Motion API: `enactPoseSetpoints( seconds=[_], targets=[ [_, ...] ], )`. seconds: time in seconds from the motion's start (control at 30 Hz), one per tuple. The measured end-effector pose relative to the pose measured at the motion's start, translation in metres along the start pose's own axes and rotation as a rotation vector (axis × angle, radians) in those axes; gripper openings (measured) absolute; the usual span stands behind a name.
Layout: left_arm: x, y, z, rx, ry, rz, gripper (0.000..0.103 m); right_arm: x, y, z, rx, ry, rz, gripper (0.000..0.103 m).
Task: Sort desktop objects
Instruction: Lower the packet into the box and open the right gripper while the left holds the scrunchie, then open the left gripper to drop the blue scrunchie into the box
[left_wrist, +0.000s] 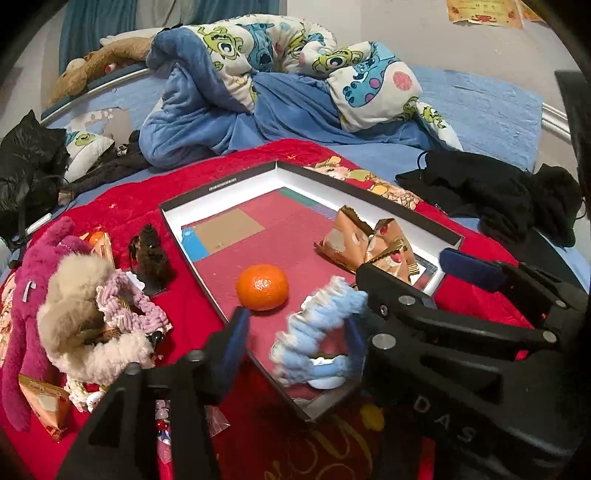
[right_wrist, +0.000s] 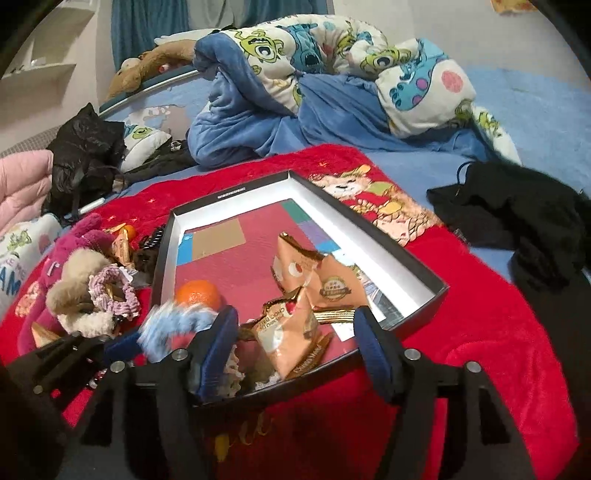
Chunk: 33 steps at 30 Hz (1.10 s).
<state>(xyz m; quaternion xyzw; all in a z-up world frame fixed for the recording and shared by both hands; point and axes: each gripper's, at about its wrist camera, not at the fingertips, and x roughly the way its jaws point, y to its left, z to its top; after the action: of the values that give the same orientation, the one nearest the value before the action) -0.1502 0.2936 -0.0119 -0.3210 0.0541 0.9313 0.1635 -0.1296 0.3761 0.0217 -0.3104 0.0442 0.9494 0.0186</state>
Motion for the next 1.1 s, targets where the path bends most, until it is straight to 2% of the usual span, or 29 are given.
enactPoseSetpoints(
  seconds=[0.03,0.07,0.17,0.27,0.4,0.57,0.83,0.97,1.1],
  targets=[
    [0.000,0.002,0.000,-0.010,0.005,0.020,0.091,0.000,-0.002,0.000,0.004,-0.001,-0.011,0.072],
    [0.001,0.007,0.001,-0.030,0.011,0.043,0.103,-0.001,-0.004,0.001,0.013,-0.003,-0.022,0.078],
    [0.001,0.025,0.001,-0.118,0.016,0.005,0.103,-0.005,-0.016,0.002,0.067,-0.008,-0.011,0.096],
    [-0.002,0.034,0.002,-0.142,0.009,0.011,0.103,-0.010,-0.023,0.004,0.110,-0.015,0.025,0.102],
    [-0.004,0.036,0.003,-0.127,0.002,0.040,0.103,-0.014,-0.020,0.005,0.100,-0.019,0.013,0.103],
    [-0.003,0.032,0.003,-0.120,0.003,0.015,0.103,-0.015,-0.018,0.005,0.102,-0.023,-0.004,0.103],
    [-0.006,0.016,0.005,-0.031,0.000,-0.004,0.103,-0.017,-0.027,0.003,0.140,-0.021,-0.035,0.103],
    [-0.006,0.017,0.006,-0.032,0.010,-0.014,0.103,-0.018,-0.035,0.003,0.173,-0.015,-0.008,0.103],
    [-0.011,0.019,0.007,-0.021,-0.008,-0.019,0.103,-0.016,-0.031,0.003,0.133,-0.002,-0.031,0.103]
  ],
)
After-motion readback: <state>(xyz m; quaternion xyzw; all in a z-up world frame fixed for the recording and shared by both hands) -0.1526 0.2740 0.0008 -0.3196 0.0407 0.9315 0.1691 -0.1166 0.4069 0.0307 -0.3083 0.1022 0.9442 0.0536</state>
